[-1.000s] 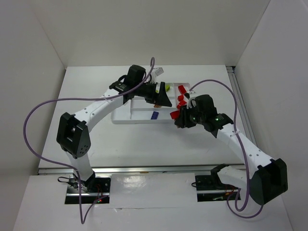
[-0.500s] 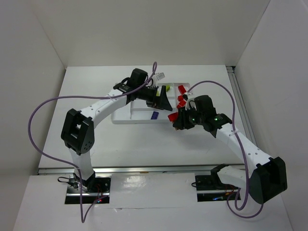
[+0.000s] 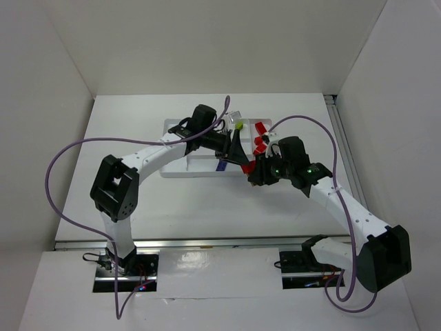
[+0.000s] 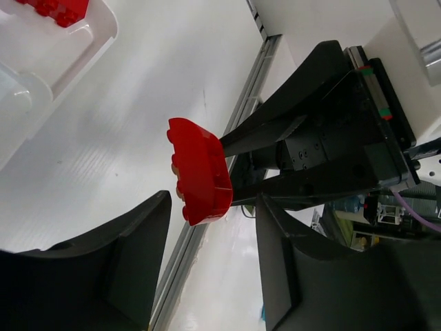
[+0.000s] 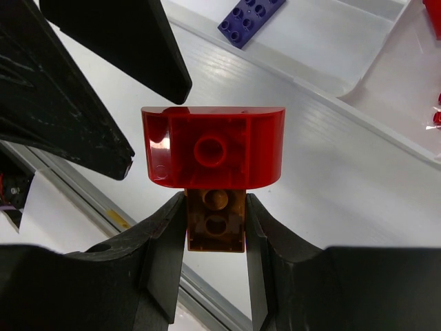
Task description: Sort the legos into containers by color
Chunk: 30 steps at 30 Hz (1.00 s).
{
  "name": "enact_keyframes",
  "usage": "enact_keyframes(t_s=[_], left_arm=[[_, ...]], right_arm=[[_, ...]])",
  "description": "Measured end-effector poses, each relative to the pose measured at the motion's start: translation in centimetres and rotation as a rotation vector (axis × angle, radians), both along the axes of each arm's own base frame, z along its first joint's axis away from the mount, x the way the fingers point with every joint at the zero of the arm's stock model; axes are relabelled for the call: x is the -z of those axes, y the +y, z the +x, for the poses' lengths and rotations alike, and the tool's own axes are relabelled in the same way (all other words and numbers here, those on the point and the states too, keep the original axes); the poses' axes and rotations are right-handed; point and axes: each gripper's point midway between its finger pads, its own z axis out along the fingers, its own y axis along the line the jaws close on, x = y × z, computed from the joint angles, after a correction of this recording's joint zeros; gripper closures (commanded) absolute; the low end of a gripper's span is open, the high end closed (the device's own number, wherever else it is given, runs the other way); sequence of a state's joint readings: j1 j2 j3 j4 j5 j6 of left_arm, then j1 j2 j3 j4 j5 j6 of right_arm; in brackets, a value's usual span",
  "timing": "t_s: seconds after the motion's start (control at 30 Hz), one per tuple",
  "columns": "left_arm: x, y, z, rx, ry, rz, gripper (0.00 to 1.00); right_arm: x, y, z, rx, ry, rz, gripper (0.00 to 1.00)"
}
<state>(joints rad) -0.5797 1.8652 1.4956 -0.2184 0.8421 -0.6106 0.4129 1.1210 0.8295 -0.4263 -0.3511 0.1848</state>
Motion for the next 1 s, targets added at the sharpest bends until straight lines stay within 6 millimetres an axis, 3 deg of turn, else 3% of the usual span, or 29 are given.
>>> enact_keyframes(t_s=[0.23,0.43,0.7,0.8,1.0], left_arm=[[0.1,-0.2,-0.4,0.007,0.009,0.007,0.5],[0.6,-0.4,-0.8,0.009,0.022,0.025,0.49],[1.4,-1.0,-0.5,0.004,0.053,0.035,0.8],[1.3,-1.1,-0.4,0.004,0.056,0.033,0.98],[1.2,-1.2,-0.4,-0.003,0.065,0.03,1.0]], right_arm=[[0.0,-0.1,0.0,0.003,-0.001,-0.002,1.0],[0.0,-0.1,0.1,0.005,-0.002,-0.005,1.0],[0.3,-0.5,0.2,0.022,0.0,-0.022,1.0],[0.3,-0.5,0.2,0.026,-0.001,-0.026,1.0],[0.4,-0.7,0.4,0.038,-0.006,-0.036,1.0]])
